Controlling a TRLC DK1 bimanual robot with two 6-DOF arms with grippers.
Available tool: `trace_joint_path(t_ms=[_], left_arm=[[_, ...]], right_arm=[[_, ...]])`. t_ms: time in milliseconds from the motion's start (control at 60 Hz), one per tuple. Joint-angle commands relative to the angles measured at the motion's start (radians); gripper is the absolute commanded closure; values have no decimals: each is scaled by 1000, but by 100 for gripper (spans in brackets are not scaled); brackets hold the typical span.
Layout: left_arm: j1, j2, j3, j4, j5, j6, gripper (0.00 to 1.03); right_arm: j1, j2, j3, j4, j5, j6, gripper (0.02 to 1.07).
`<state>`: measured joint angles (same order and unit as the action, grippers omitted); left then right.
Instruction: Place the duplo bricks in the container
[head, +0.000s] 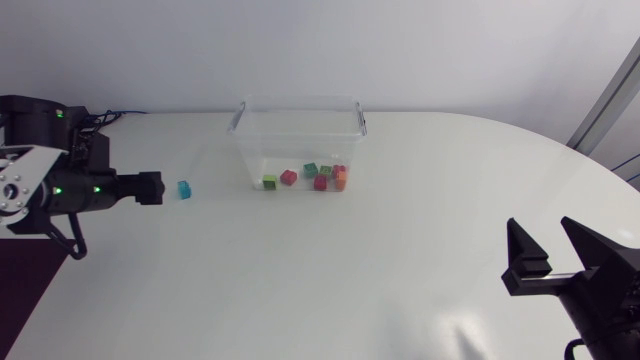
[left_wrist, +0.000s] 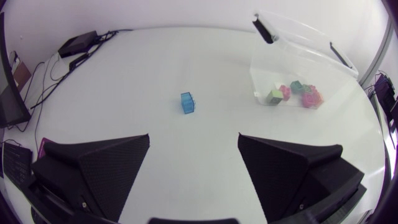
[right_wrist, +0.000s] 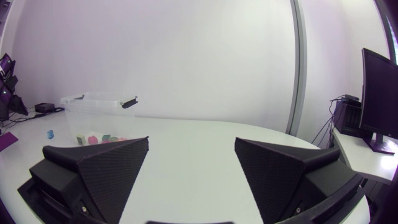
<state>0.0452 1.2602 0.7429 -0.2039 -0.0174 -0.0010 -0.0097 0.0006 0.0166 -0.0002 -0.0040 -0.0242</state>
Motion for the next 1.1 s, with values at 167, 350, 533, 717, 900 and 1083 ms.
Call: trace_joint_path(t_ms=[167,350,533,717,900,1083], left_arm=[[-18,260,173,11,-56,-51,4],[-8,432,286,6,-72,-51,4],[-1,588,397,-22,-85,-50,11],[-25,705,536,-65,-121,-63,7],[-36,800,639,-109,-151,-76,6],[-28,867,711,-201,-151,-106,8]], right_arm=[[-9,-5,-17,-6,-5,-11,7],[-9,-5,-17,-6,-5,-11,7],[-10,-5,-17,-6,-5,-11,7],[-9,-5,-17,-6,-5,-11,7],[-9,-5,-17,-6,-5,-11,7],[-10,-5,-17,-6,-5,-11,7]])
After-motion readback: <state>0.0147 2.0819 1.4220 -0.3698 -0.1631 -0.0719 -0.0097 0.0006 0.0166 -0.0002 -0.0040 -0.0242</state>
